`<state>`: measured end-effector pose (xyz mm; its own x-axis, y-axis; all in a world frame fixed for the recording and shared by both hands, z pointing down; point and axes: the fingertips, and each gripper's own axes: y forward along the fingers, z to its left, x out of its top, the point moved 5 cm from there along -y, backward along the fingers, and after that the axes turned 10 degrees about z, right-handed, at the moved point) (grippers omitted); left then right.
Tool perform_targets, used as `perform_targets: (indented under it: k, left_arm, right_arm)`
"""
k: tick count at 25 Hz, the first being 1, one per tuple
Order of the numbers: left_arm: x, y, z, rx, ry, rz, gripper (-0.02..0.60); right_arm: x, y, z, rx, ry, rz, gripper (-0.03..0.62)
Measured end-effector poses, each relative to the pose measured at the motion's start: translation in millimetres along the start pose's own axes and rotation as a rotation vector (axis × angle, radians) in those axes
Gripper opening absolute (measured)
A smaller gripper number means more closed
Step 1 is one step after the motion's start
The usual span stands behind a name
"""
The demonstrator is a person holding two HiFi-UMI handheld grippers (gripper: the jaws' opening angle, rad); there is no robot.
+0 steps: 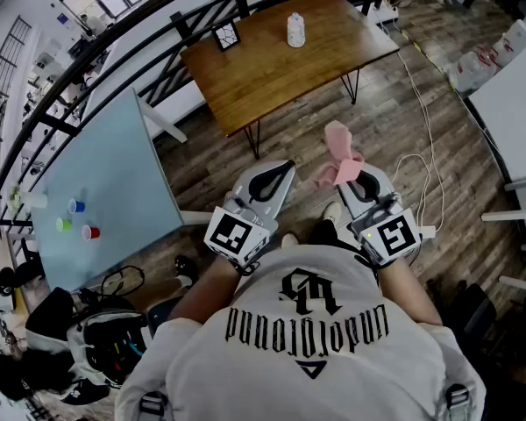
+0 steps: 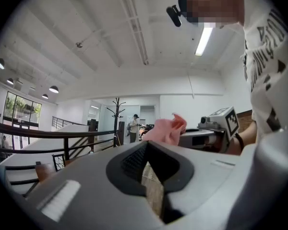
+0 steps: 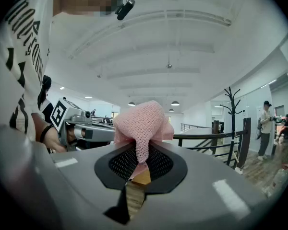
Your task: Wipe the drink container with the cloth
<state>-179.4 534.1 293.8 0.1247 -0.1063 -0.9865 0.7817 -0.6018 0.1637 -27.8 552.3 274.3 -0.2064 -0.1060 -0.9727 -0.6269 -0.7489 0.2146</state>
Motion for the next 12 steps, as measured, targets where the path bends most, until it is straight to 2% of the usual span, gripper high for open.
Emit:
perform_targets:
  k: [12]
  left_arm:
    - [0.1,54.2,18.7,0.004,-0.023,0.013,0.049]
  right_arm:
    - [-13.7,11.2,-54.2,0.003,0.041,0.021,0.036]
